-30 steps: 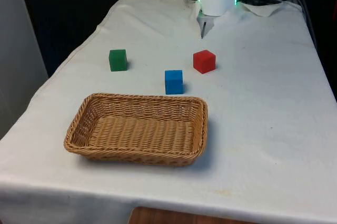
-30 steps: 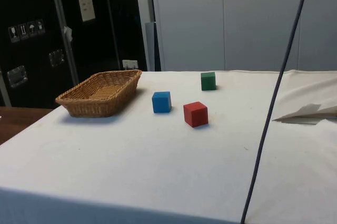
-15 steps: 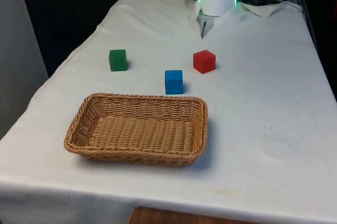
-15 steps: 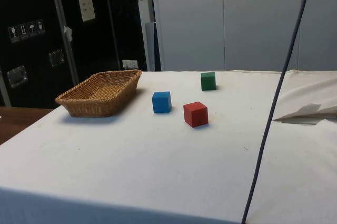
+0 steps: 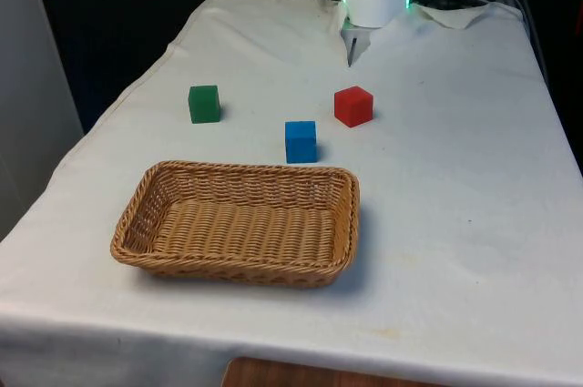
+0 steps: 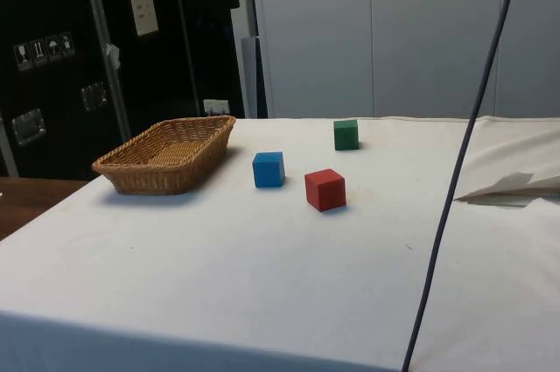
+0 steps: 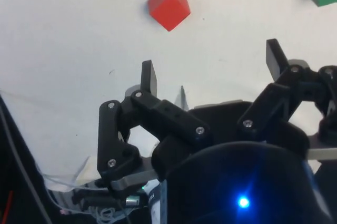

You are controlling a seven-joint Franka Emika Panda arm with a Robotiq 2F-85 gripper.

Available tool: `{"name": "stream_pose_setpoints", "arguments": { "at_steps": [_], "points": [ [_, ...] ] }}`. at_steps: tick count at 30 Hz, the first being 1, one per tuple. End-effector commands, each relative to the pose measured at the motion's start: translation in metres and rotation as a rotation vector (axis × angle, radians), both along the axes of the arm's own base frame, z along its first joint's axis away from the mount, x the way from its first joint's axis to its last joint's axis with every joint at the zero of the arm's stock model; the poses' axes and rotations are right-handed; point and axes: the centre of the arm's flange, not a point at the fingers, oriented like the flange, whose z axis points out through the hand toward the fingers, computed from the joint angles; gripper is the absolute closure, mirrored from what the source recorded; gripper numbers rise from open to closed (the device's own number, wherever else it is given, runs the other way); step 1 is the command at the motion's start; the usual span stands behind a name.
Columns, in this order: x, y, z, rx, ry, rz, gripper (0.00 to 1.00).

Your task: Pick up the blue cube and place it into the basket.

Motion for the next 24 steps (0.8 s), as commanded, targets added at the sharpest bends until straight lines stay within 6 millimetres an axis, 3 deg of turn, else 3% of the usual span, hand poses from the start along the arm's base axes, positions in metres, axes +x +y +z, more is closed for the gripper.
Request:
{"name": "stream_pose_setpoints", "arguments": {
  "at_steps": [1, 7, 13, 15, 24],
  "points": [
    [0.001, -0.001, -0.002, -0.011, -0.010, -0.010, 0.00],
    [0.001, -0.002, -0.011, -0.016, -0.002, -0.037, 0.00],
    [0.005, -0.006, -0.039, -0.017, -0.024, -0.077, 0.00],
    [0.004, -0.007, -0.039, -0.015, -0.017, -0.075, 0.00],
    [0.011, 0.002, -0.066, -0.013, -0.029, -0.074, 0.00]
  ]
}}
